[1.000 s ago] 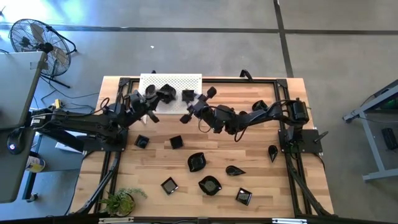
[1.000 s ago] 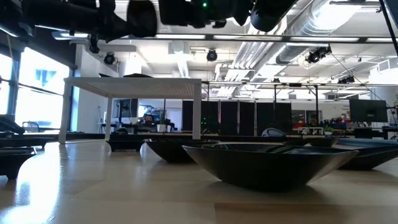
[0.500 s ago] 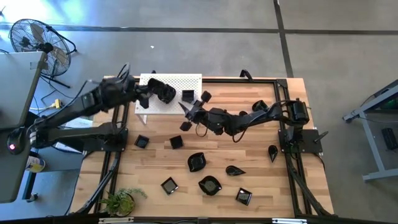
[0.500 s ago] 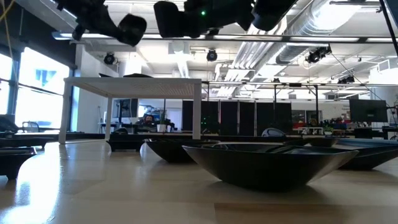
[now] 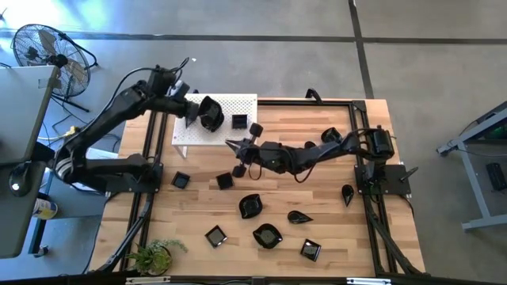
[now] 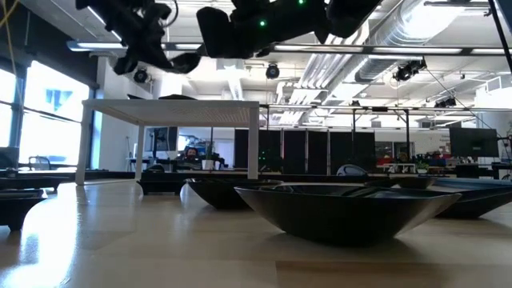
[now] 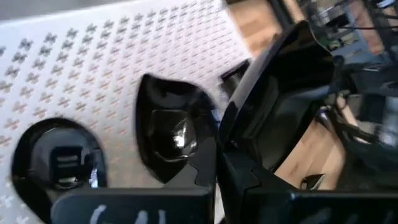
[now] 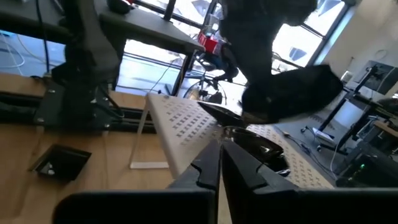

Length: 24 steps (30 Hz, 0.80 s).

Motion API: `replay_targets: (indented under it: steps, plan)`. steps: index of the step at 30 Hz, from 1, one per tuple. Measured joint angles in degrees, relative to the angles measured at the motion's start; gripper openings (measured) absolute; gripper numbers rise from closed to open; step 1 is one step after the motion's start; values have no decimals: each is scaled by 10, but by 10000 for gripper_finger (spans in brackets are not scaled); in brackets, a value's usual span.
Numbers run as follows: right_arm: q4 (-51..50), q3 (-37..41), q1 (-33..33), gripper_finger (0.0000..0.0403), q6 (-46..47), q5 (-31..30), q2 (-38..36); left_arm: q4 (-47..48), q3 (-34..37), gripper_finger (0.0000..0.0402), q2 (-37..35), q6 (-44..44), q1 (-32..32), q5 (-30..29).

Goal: Pick & Place Mini shaped plates
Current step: Stack the leaf-shaped plate on top of the leaf-shaped plate on the shelf

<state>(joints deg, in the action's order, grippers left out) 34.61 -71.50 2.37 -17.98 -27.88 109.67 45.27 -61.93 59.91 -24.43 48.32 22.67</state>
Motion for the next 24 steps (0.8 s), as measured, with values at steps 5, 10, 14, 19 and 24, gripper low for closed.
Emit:
replay_targets:
  steps: [5, 10, 14, 19, 24]
  plan:
    - [-1, 0, 7, 6, 0, 0, 0, 4, 0, 0, 25, 0, 32, 23]
    - [-2, 0, 7, 2, -2, 2, 0, 31, 0, 0, 43, -1, 42, 39]
    - [-2, 0, 7, 3, -2, 3, 0, 51, 0, 0, 60, -3, 42, 37]
    - [-1, 0, 7, 1, -2, 11, 0, 51, 0, 0, 78, -14, 42, 42]
    - [-1, 0, 7, 1, -2, 14, 0, 54, 0, 0, 100, -24, 42, 50]
